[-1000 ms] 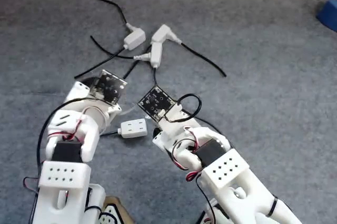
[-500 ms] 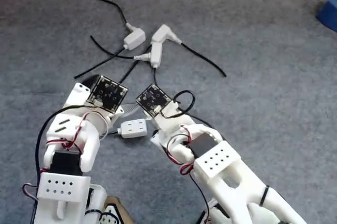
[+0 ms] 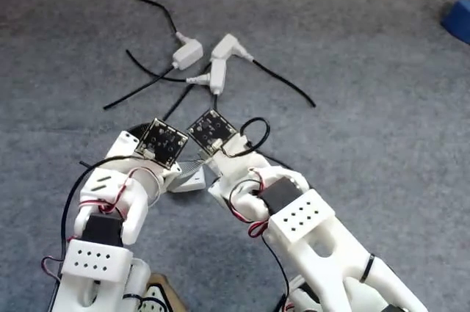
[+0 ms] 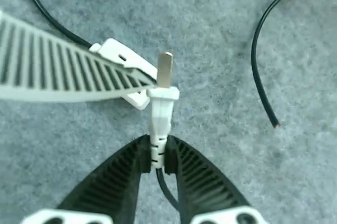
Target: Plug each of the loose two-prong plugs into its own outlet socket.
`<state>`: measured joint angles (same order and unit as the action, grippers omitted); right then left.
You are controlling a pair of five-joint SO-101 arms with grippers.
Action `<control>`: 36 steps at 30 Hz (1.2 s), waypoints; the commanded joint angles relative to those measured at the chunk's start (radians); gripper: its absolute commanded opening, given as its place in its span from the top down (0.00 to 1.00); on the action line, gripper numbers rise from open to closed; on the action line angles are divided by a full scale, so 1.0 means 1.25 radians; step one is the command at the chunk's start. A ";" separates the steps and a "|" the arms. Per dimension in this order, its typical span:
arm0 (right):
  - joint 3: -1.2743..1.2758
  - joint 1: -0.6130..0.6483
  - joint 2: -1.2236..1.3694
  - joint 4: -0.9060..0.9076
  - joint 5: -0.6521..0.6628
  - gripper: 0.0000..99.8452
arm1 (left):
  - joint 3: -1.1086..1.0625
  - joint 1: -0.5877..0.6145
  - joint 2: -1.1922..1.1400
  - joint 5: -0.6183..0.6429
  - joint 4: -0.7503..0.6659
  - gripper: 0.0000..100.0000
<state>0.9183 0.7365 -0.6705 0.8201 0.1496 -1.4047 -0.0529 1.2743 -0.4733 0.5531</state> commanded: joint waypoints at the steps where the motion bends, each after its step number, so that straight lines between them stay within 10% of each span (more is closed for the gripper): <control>1: -0.058 0.010 0.003 0.004 -0.006 0.99 | 0.015 -0.010 0.012 0.004 -0.011 0.57; 36: -0.084 -0.002 0.195 -0.035 -0.005 0.99 | 0.219 -0.014 0.014 0.005 0.203 0.57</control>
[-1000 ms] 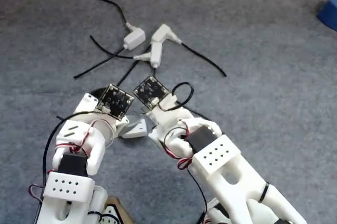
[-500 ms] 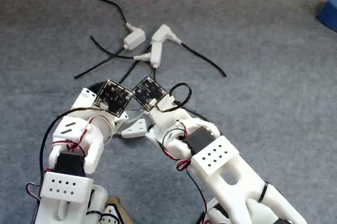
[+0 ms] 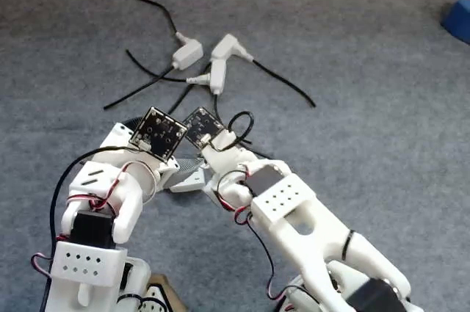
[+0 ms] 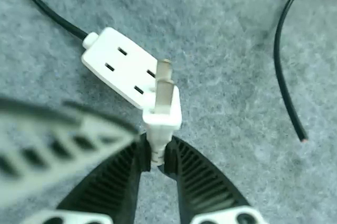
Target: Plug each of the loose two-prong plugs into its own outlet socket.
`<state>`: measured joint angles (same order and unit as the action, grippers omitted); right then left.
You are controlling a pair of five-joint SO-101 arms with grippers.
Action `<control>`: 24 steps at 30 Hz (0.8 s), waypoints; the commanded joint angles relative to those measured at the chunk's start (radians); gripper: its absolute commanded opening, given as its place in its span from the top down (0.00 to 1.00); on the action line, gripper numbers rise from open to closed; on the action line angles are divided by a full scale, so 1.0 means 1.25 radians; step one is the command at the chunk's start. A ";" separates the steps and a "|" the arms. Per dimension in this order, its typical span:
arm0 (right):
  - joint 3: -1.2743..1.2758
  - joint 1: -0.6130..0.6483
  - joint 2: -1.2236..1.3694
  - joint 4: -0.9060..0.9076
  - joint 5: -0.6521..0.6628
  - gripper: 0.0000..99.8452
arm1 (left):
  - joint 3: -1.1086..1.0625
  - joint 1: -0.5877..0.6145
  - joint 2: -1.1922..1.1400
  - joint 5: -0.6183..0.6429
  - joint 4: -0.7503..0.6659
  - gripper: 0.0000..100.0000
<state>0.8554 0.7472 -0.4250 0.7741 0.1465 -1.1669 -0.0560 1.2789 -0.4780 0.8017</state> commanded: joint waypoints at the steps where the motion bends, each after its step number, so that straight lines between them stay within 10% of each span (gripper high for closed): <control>1: -0.035 -0.009 -0.010 0.002 -0.004 0.99 | 0.021 -0.012 0.010 0.009 0.004 0.57; 14: -0.052 0.102 -0.175 0.085 -0.004 0.99 | -0.102 -0.009 0.002 0.009 -0.172 0.57; 24: -0.184 0.007 -0.177 0.213 -0.004 0.99 | -0.152 0.023 0.002 0.007 -0.196 0.57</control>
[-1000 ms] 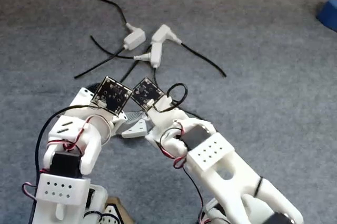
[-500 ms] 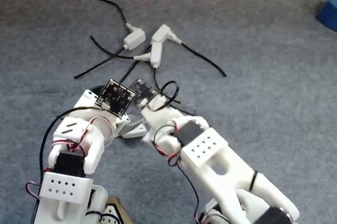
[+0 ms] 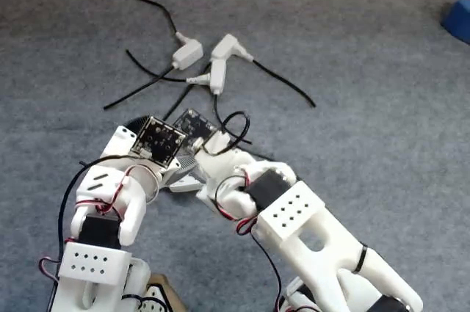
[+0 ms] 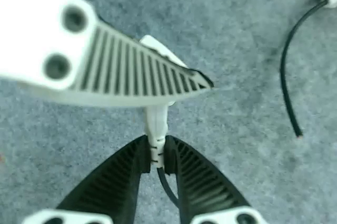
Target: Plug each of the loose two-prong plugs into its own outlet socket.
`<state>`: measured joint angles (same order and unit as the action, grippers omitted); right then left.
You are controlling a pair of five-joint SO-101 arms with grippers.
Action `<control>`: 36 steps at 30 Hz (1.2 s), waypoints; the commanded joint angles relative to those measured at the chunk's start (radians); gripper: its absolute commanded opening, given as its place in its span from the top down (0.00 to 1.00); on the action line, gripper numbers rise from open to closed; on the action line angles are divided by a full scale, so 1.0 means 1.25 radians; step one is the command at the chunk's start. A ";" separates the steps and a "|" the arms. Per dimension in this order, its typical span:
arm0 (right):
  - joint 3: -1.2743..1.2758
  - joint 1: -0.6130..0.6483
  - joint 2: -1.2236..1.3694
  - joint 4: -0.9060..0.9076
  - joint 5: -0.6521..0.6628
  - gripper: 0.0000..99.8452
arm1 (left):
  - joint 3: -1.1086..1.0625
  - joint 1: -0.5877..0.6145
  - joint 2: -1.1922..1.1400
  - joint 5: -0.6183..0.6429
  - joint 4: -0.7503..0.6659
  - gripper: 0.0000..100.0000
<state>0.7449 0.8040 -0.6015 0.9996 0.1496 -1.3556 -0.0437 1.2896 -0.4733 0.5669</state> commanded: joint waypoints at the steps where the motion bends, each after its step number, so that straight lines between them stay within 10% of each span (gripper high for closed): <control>1: -0.110 -0.044 -0.036 0.044 -0.006 0.99 | -0.003 0.013 -0.007 0.004 -0.009 0.57; 17: -0.066 -0.048 -0.030 -0.060 -0.113 0.99 | -0.010 0.019 -0.007 0.005 -0.009 0.57; 25: -0.123 -0.106 -0.020 -0.014 -0.063 0.99 | -0.055 0.255 -0.002 0.001 -0.124 0.57; 36: -0.569 -0.074 0.370 0.292 -0.085 0.99 | -0.262 0.320 0.002 0.033 -0.248 0.57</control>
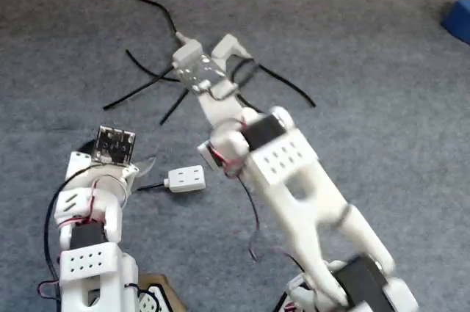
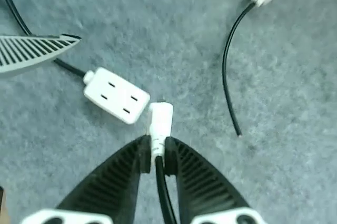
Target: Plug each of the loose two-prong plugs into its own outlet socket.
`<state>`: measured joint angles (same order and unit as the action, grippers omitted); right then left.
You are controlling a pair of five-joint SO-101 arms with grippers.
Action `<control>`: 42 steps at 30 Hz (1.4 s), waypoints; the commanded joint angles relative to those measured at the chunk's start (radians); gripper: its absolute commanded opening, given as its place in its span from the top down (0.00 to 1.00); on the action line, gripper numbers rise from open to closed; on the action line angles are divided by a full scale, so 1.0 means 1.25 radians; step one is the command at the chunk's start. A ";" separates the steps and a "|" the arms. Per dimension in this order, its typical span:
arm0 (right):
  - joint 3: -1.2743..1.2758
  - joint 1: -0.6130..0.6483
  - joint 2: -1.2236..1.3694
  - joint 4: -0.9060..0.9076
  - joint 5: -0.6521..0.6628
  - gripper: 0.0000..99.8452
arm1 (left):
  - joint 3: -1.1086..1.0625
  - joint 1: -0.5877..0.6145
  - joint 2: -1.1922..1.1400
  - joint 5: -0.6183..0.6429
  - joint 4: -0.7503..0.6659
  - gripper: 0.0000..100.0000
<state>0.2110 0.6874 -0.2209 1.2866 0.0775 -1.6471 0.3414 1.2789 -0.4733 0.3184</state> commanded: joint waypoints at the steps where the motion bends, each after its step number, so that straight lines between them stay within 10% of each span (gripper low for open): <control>1: -0.176 0.035 0.089 0.078 -0.043 0.99 | -0.042 0.018 0.010 0.052 -0.068 0.57; 15: -0.322 0.141 0.236 0.142 -0.250 0.99 | -0.041 0.190 0.009 0.126 -0.207 0.57; 42: -0.246 0.098 0.272 0.071 -0.437 0.99 | -0.041 0.195 0.002 0.123 -0.174 0.57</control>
<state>-0.1128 0.7779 0.1304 1.4216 -0.4503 -1.6809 0.5746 1.2804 -0.3276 0.0974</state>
